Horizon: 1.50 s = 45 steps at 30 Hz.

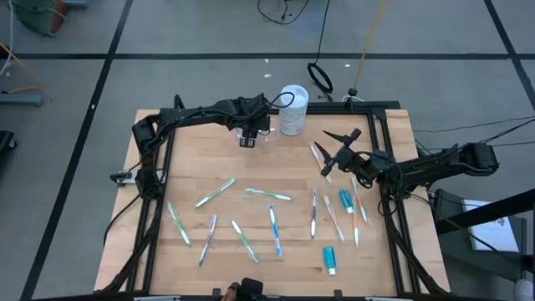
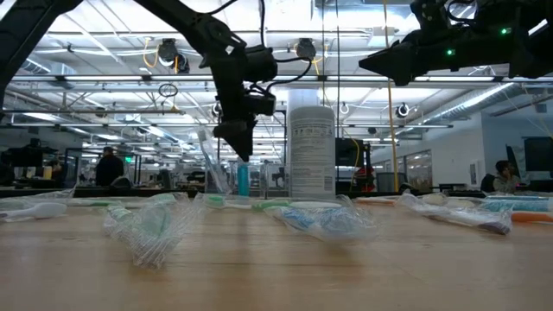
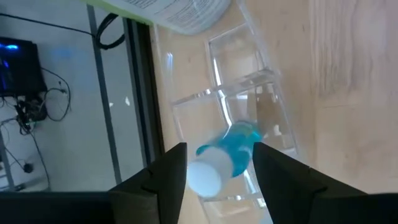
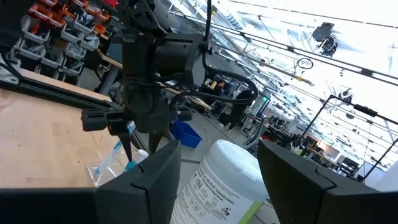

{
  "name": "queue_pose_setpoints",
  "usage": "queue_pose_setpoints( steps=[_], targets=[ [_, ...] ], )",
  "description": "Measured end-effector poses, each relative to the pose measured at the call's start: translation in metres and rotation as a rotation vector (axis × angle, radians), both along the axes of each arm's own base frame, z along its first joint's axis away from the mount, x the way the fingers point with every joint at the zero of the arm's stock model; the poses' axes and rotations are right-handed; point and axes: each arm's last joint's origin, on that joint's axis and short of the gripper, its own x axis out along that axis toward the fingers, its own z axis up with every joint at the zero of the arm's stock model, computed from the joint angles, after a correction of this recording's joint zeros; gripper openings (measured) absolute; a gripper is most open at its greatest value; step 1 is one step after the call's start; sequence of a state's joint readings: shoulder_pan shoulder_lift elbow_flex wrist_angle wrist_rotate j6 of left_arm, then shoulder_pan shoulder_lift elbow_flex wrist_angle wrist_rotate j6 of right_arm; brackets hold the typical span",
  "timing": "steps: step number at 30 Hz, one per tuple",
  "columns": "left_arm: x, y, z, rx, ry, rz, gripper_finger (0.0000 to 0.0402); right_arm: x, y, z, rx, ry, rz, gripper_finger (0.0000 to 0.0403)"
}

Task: Pick & Place toothbrushing station
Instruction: Put the orange toothbrush into the transparent organizer

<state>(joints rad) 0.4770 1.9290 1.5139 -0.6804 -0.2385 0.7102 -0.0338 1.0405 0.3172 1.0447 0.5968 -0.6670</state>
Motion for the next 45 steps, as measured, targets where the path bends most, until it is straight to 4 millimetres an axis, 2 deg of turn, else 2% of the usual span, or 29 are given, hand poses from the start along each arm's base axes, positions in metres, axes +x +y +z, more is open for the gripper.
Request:
queue_pose_setpoints(
  steps=[6, 12, 18, 24, 27, 32, 39, 42, 45],
  targets=[
    [-0.005, -0.004, 0.018, 0.015, -0.047, 0.017, 0.0191, 0.0, 0.0, 0.0, 0.016, -0.012, 0.004, 0.0208],
    [-0.02, -0.019, 0.065, 0.025, -0.218, 0.11, 0.0191, 0.0, 0.0, 0.001, 0.079, -0.066, 0.026, 0.0208],
    [-0.046, -0.035, 0.112, -0.01, -0.426, 0.258, 0.0191, 0.006, 0.004, 0.005, 0.194, -0.127, 0.171, 0.0208],
    [-0.078, -0.051, 0.143, -0.06, -0.502, 0.332, 0.0191, 0.027, 0.014, 0.004, 0.332, 0.052, 0.217, 0.0208],
    [-0.088, -0.056, 0.147, -0.083, -0.488, 0.357, 0.0191, 0.041, 0.019, 0.002, 0.418, 0.157, 0.214, 0.0208],
    [-0.094, -0.061, 0.141, -0.162, -0.418, 0.4, 0.0191, 0.052, 0.023, -0.015, 0.509, 0.378, 0.156, 0.0208],
    [-0.088, -0.07, 0.119, -0.221, -0.362, 0.371, 0.0191, 0.033, 0.011, -0.044, 0.604, 0.565, -0.185, 0.0208],
    [-0.087, -0.073, 0.113, -0.225, -0.343, 0.366, 0.0191, 0.025, 0.007, -0.052, 0.723, 0.598, -0.23, 0.0208],
    [-0.086, -0.075, 0.106, -0.228, -0.336, 0.363, 0.0191, 0.023, 0.004, -0.057, 0.86, 0.548, -0.228, 0.0208]
  ],
)
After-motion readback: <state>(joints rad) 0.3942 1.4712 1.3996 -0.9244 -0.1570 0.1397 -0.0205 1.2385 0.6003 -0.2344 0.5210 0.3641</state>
